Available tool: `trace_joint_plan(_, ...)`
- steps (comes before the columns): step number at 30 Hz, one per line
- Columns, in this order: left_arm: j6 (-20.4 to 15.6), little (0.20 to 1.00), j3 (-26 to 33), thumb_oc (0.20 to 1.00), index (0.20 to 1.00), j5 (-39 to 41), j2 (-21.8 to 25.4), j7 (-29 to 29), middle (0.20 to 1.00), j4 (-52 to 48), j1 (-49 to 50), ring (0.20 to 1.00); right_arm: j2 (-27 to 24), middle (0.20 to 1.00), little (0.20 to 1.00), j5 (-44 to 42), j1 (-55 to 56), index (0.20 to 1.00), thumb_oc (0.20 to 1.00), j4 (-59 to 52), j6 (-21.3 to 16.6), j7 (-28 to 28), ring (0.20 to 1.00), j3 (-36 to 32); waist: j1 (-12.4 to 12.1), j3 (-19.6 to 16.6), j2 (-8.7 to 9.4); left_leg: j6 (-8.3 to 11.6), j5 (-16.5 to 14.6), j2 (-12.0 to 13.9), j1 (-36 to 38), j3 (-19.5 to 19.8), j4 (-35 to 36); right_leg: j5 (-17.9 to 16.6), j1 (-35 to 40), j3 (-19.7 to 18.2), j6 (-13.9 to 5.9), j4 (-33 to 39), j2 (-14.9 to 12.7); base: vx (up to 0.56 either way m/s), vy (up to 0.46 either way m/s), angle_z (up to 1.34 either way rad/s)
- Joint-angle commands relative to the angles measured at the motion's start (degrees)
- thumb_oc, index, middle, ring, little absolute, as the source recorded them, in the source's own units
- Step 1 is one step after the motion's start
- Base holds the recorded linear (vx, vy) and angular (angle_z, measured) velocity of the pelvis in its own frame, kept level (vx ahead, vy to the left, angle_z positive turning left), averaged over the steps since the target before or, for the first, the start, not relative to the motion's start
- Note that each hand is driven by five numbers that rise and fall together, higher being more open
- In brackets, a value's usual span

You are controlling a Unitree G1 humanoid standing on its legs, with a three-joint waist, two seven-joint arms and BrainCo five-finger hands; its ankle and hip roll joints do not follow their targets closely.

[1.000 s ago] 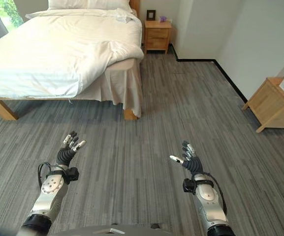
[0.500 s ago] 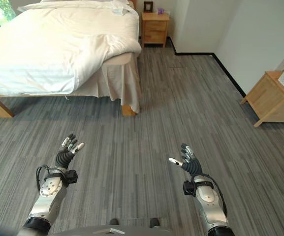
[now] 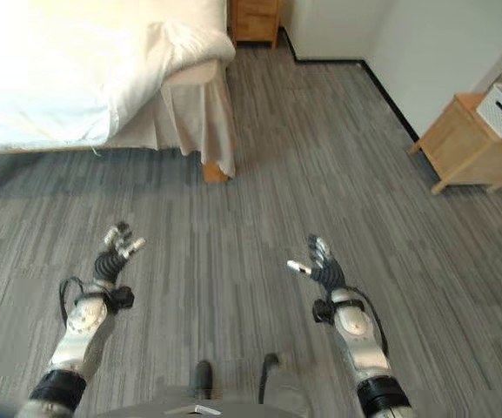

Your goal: Making the bed.

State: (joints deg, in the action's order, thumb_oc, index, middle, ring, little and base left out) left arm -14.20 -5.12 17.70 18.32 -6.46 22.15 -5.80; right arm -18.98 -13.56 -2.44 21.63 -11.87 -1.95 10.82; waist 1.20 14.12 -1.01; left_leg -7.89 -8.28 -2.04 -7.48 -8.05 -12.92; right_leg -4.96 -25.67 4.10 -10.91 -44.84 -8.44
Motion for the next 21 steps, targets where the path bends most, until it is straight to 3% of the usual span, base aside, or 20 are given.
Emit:
trace_joint_plan(1,-1.72,1.000,1.26,1.000,1.000,-0.99,3.46,0.05,1.000,-4.84,0.18,1.000,0.14,1.000,1.000,0.50,-1.39,1.000,1.000,-0.88,-2.32,0.61,1.000,0.11,0.06,-1.59,-1.99,0.73,7.35,2.52,9.55,7.32,13.57,-1.03,2.30,2.12,2.20,-10.32,3.57,0.09,0.073,0.03)
trace_joint_plan(3,-1.55,1.000,-0.32,1.000,1.000,-0.67,3.22,0.53,1.000,-5.34,-0.77,1.000,-0.22,1.000,1.000,0.36,-1.72,1.000,1.000,-0.87,-2.45,0.38,1.000,0.00,0.54,-1.08,-3.25,0.35,7.59,3.19,8.65,8.32,11.57,-2.53,-1.64,1.22,2.60,-16.62,7.24,0.05,-0.001,0.09)
trace_joint_plan(5,-1.50,1.000,-1.26,1.000,1.000,-0.35,3.01,0.84,1.000,-5.84,-1.14,1.000,-0.42,1.000,1.000,-0.02,-1.98,1.000,1.000,-0.81,-2.59,0.25,1.000,-0.21,0.54,-0.93,-3.43,0.26,7.48,3.14,8.07,8.61,10.61,-3.37,-3.79,0.58,2.46,-17.92,8.61,0.10,-0.070,0.27)
trace_joint_plan(6,-1.32,1.000,-3.52,1.000,1.000,-0.14,2.70,1.59,1.000,-6.47,-1.87,1.000,-0.20,1.000,1.000,-0.76,-2.85,1.000,1.000,-0.62,-2.84,-0.32,1.000,-0.20,0.76,-0.42,-3.82,0.45,6.95,3.19,7.96,8.99,9.47,-3.93,-6.58,-0.98,3.05,-16.89,8.44,0.22,-0.133,0.32)
trace_joint_plan(10,-1.55,1.000,-6.05,1.000,1.000,-0.20,2.99,2.19,1.000,-6.01,-3.16,1.000,0.07,1.000,1.000,-1.66,-4.26,1.000,1.000,-0.22,-3.21,-0.92,1.000,-0.22,1.43,0.28,-3.25,1.16,5.10,2.56,8.91,10.42,9.00,-3.47,-6.39,-2.42,3.46,-9.42,6.30,0.20,-0.118,0.47)
trace_joint_plan(11,-1.80,1.000,-6.83,1.000,1.000,-0.42,3.17,2.08,1.000,-5.23,-4.15,1.000,0.15,1.000,1.000,-1.96,-5.54,1.000,1.000,0.47,-3.43,-1.23,1.000,0.01,1.62,0.36,-2.73,1.75,4.53,2.19,9.24,10.73,8.93,-3.69,-6.02,-3.58,3.51,-4.81,6.31,0.36,-0.229,0.30)
trace_joint_plan(12,-2.31,1.000,-8.17,1.000,1.000,-0.39,2.87,2.02,1.000,-4.18,-5.16,1.000,-0.03,1.000,1.000,-1.71,-6.66,1.000,1.000,0.86,-3.28,-1.56,1.000,0.09,2.73,0.64,-1.99,3.07,2.68,1.87,12.18,12.11,10.19,-4.48,-4.18,-4.73,3.33,9.28,4.25,0.53,-0.333,0.21)
trace_joint_plan(14,-2.90,1.000,-8.43,1.000,1.000,-0.26,2.84,1.85,1.000,-2.79,-5.87,1.000,-0.60,1.000,1.000,-1.36,-7.26,1.000,1.000,0.93,-3.21,-1.76,1.000,-0.12,3.85,-0.22,-0.91,5.34,1.12,1.76,15.86,13.16,11.93,-5.17,-2.84,-4.84,2.51,28.11,0.60,0.57,-0.303,0.53)
trace_joint_plan(15,-3.20,1.000,-8.36,1.000,1.000,-0.31,2.76,1.48,1.000,-1.71,-6.08,1.000,-0.77,1.000,1.000,-1.15,-7.26,1.000,1.000,1.76,-3.25,-2.02,1.000,-0.12,4.62,-0.29,-1.04,6.36,0.47,2.74,18.03,14.14,12.93,-6.21,1.27,-4.90,1.89,35.53,0.27,0.36,-0.164,0.79)
trace_joint_plan(16,-3.20,1.000,-8.35,1.000,1.000,-0.32,2.75,1.48,1.000,-1.71,-6.09,1.000,-0.78,1.000,1.000,-1.16,-7.27,1.000,1.000,1.76,-3.25,-2.02,1.000,-0.12,4.70,-0.11,-1.12,6.37,0.47,2.85,18.24,14.20,12.99,-6.28,1.57,-4.77,1.91,35.71,0.31,0.41,-0.233,0.47)
trace_joint_plan(17,-3.73,1.000,-7.36,1.000,1.000,-0.03,2.84,0.82,1.000,-0.62,-6.31,1.000,-0.76,1.000,1.000,-1.26,-7.64,1.000,1.000,2.54,-3.24,-1.88,1.000,-0.22,4.91,-0.87,-0.47,7.46,0.08,3.51,19.77,14.52,13.13,-7.38,2.47,-4.85,1.25,42.14,-0.45,0.38,-0.235,0.34)
trace_joint_plan(18,-3.77,1.000,-7.06,1.000,1.000,0.43,2.99,0.93,1.000,-0.83,-5.58,1.000,-0.75,1.000,1.000,-1.06,-7.54,1.000,1.000,2.39,-2.94,-1.80,1.000,0.22,4.80,-1.02,-0.60,8.20,-0.52,4.50,21.43,14.23,13.78,-9.34,4.29,-1.62,0.37,45.70,-1.01,0.68,-0.478,0.31)
trace_joint_plan(19,-3.65,1.000,-5.25,1.000,1.000,-0.40,2.82,0.26,1.000,-1.74,-3.49,1.000,-1.18,1.000,1.000,-0.34,-7.76,1.000,1.000,2.18,-2.38,-1.24,1.000,1.01,3.95,-2.59,-0.52,10.15,1.03,6.97,21.95,14.24,12.34,-10.13,7.06,0.53,0.07,47.35,-0.89,0.74,-0.570,0.38)
trace_joint_plan(21,-3.42,1.000,-2.39,1.000,1.000,-0.11,2.31,-0.96,1.000,-0.01,-0.77,1.000,-2.35,1.000,1.000,0.90,-8.90,1.000,1.000,1.94,-2.10,-0.85,1.000,2.45,2.99,-3.79,-0.92,13.03,14.61,11.45,19.69,12.37,-1.87,-8.65,9.96,2.67,3.22,44.32,3.32,0.62,-0.494,0.20)
